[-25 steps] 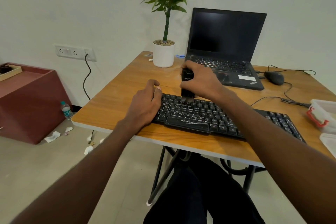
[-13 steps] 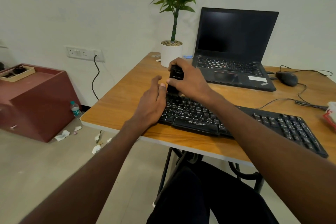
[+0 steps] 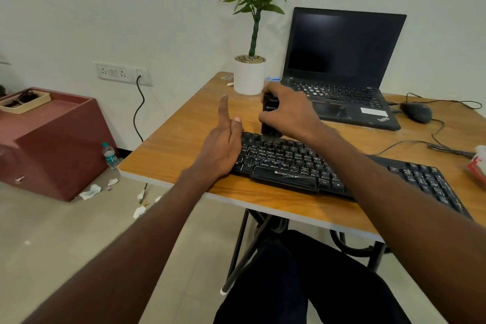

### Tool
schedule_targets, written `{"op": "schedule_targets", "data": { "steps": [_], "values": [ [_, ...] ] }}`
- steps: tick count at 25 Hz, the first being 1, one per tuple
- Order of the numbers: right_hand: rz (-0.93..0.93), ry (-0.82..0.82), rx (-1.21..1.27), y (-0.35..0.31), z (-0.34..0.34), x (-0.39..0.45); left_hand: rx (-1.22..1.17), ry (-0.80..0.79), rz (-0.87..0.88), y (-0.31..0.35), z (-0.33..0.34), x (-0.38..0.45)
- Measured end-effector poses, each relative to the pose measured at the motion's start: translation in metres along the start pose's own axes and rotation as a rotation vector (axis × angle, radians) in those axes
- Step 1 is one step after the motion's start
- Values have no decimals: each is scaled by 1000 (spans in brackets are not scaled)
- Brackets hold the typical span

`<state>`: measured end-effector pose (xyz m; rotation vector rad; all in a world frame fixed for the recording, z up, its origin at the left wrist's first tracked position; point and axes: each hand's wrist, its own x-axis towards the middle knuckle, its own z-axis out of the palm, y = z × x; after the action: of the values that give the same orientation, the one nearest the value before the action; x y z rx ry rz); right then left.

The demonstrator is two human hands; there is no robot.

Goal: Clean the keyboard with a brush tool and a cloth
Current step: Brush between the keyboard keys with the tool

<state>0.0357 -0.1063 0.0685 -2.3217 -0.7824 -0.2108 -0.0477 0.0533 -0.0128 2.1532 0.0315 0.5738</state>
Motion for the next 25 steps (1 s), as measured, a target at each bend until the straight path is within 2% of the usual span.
{"op": "schedule_targets", "data": {
  "steps": [1, 4, 8, 10, 12, 16, 19, 21, 23, 25],
  "values": [
    [-18, 25, -31, 2, -2, 0, -3, -5, -3, -2, 0, 1],
    [-37, -44, 189, 2, 4, -2, -15, -14, -13, -3, 1, 1],
    [-122, 58, 82, -2, 15, 2, -10, 1, -13, 0, 0, 0],
    [-122, -26, 156, -7, 17, 3, -22, 7, -2, 2, 0, 0],
    [-152, -17, 47, -10, 19, 4, -26, 17, 13, 2, -1, 0],
    [-58, 6, 173, -7, 18, 4, -3, 15, 8, 0, 0, 1],
    [-70, 39, 28, -1, 7, 0, 18, 9, 17, -3, 1, 1],
    [-34, 0, 90, 6, -5, -3, 25, 2, 16, -4, 0, 2],
    [27, -33, 51, 11, -16, -8, 40, -4, 14, -3, 0, 1],
    [33, 26, -59, 16, -22, -10, 42, -4, 14, -2, -1, 0]
  ]
}}
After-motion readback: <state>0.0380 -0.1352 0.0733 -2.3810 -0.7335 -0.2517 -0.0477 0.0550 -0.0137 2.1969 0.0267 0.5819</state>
